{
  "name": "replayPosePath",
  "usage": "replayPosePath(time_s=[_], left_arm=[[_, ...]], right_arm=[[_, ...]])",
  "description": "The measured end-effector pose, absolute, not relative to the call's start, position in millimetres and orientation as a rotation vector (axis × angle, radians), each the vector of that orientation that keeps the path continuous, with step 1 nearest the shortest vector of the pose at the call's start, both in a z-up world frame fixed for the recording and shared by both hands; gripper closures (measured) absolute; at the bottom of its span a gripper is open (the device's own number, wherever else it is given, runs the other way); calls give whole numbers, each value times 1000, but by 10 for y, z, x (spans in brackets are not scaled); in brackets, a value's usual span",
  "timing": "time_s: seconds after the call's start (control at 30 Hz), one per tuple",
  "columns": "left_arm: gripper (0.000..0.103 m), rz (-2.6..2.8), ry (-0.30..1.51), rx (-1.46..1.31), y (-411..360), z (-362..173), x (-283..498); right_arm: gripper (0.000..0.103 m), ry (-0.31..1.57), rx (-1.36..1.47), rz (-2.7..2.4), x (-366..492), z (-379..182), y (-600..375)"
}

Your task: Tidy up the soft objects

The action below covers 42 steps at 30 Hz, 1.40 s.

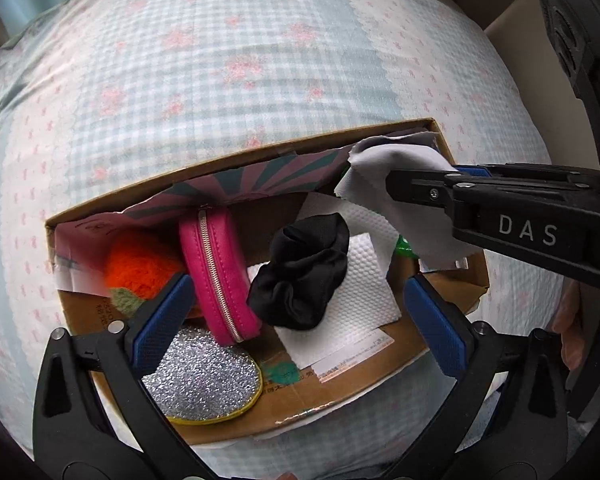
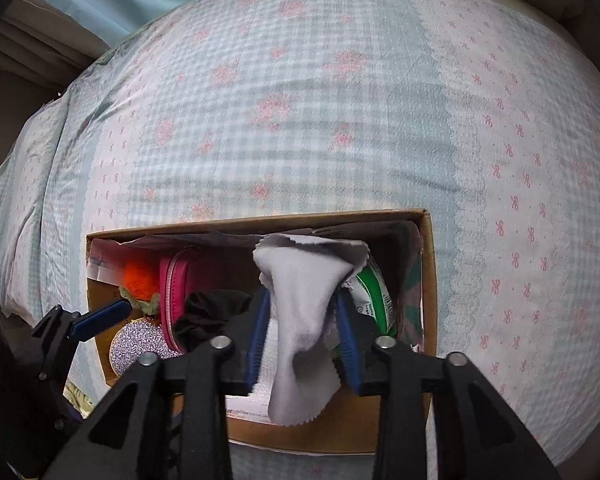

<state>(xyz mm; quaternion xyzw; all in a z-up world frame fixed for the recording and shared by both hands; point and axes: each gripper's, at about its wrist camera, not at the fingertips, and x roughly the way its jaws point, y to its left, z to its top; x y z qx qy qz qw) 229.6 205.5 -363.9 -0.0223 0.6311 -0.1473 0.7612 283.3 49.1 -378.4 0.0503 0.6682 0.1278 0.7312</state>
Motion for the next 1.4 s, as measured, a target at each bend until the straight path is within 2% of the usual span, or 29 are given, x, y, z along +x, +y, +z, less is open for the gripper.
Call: replayPosePath(time_s=[0.03,0.07,0.47,0.8,1.07,1.4], left_arm=[[1,-325,1355,-57,2075,-3611,2273],[0,-323,1357,-61,2097,-3600,2264],[0,-250,1334,-85,2316,-3439,2116],[0,-218,1250,-60,2300,-3014,1784],[0,-156,1108,-69,2212,-2293,1415],[0,-67,789,-69,1898,-764,868]], right_arm=[[7,1475,139,282,2836,-3793,452],[0,1470,165,285,2831,-3790,415],[0,1442,166,241,2617,-3602,278],[0,1338,162,248,2234,-3077,143],[0,1181,154,262,1824,-2235,-218],[0,795,53,173,1061,-732,-790]])
